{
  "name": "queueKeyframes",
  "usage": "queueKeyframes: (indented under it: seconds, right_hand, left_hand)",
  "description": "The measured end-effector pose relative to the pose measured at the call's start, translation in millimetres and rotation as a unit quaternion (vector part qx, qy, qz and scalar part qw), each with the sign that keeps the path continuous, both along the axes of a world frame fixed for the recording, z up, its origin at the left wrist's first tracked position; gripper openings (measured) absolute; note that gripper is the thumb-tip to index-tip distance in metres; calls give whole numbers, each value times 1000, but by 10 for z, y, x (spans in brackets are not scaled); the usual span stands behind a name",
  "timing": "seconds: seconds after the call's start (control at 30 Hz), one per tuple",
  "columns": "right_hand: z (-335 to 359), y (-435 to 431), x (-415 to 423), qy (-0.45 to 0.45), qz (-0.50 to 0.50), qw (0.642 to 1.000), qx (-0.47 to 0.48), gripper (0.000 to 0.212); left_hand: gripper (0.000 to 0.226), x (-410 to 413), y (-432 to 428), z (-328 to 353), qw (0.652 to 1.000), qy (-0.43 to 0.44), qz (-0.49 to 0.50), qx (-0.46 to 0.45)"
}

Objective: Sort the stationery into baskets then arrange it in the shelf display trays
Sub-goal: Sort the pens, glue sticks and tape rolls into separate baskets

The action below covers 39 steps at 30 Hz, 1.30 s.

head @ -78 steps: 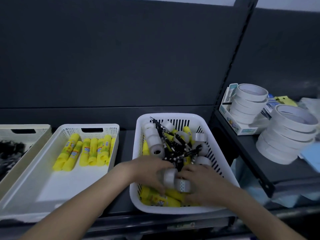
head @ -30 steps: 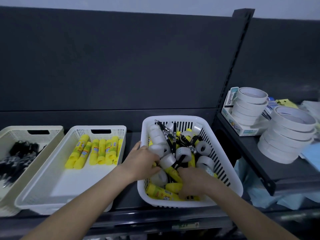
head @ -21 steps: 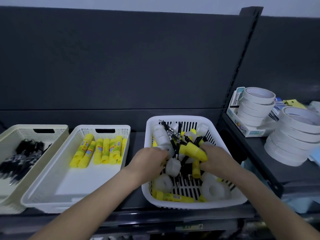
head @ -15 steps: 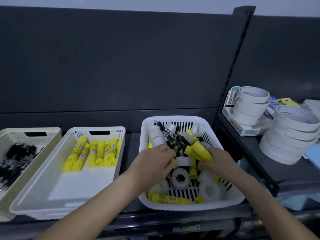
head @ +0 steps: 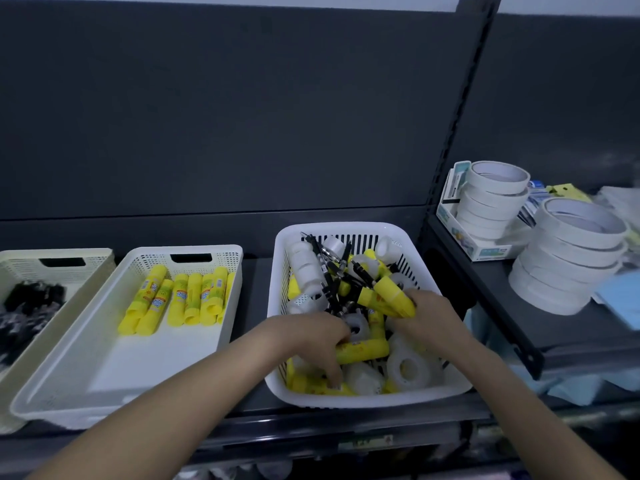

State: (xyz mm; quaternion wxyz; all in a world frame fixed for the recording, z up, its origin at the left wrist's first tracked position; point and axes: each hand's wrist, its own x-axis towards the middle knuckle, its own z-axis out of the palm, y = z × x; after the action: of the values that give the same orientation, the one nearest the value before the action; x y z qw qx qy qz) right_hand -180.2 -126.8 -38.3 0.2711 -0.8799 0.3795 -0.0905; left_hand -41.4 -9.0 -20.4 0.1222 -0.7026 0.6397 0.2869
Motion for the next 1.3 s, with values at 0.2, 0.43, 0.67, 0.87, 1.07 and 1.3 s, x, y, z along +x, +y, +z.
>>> queueKeyframes:
  seconds: [0.2,0.43,0.67,0.87,1.07,1.3]
  right_hand:
    - [17,21,-49,-9,17,1000,3,19]
    - [127,4,-63,-46,7,994,97,25]
    - [316,206,219,-132,12,969,209,18]
    - [512,811,920,-169,93,932,307,10]
    - [292,1650,1723,-145,145,883,422,31]
    - [-132,2005,2094,-17,116,951,287,66]
  left_hand:
    - [61,-22,-44,-53,998,-6,-25,59]
    - [38,233,-20,252,988,124,83,-26]
    - [25,850,456,449,886,301,299,-187]
    - [27,1419,1312,409,786,314,449,-287]
    - [22,1696,1934,110,835,96,495,-222]
    - [41,1731,1870,-325,888,-26,455,-65]
